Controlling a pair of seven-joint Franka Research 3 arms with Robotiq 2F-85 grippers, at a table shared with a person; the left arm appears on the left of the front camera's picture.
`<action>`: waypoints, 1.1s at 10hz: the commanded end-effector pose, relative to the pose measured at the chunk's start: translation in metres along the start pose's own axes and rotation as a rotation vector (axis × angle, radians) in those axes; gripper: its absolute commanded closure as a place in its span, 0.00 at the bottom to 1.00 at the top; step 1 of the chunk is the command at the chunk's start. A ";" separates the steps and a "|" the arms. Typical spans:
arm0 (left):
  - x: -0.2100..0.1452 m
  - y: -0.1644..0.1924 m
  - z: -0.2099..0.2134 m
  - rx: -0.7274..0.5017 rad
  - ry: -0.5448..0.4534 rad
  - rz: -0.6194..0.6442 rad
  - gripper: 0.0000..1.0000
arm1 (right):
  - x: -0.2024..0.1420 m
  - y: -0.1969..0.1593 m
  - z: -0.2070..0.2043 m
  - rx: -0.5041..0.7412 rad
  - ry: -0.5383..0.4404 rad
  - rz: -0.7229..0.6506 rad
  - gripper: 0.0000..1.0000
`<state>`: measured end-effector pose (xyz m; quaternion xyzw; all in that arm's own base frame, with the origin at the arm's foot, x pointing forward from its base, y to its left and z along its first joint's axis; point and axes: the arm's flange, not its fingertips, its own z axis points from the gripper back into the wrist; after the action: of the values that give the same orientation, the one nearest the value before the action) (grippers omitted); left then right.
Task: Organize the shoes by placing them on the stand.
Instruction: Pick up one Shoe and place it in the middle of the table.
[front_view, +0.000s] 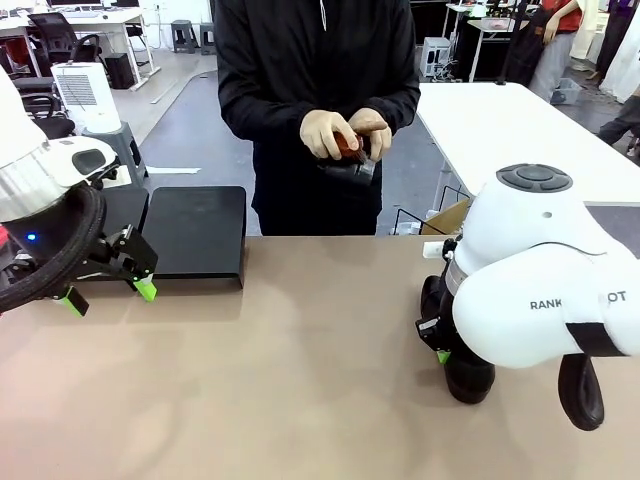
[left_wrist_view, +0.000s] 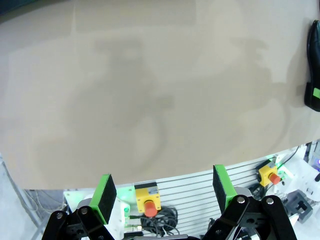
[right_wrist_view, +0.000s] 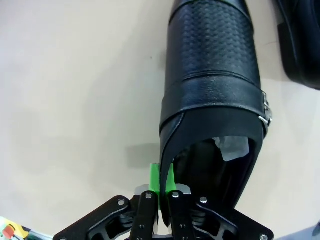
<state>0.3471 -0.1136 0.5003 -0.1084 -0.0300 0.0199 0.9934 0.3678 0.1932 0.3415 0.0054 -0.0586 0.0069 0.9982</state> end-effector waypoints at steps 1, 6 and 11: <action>-0.002 0.002 -0.002 -0.017 -0.009 -0.009 0.00 | 0.002 0.005 0.017 -0.071 0.012 -0.082 1.00; -0.002 0.002 -0.002 -0.017 -0.009 -0.009 0.00 | -0.033 0.088 0.090 0.082 -0.132 -0.040 1.00; -0.002 0.002 -0.002 -0.017 -0.009 -0.009 0.00 | -0.063 0.228 0.040 0.228 -0.063 0.175 1.00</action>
<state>0.3465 -0.1139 0.4998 -0.1079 -0.0298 0.0195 0.9935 0.2770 0.4045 0.3850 0.1087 -0.0882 0.0939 0.9857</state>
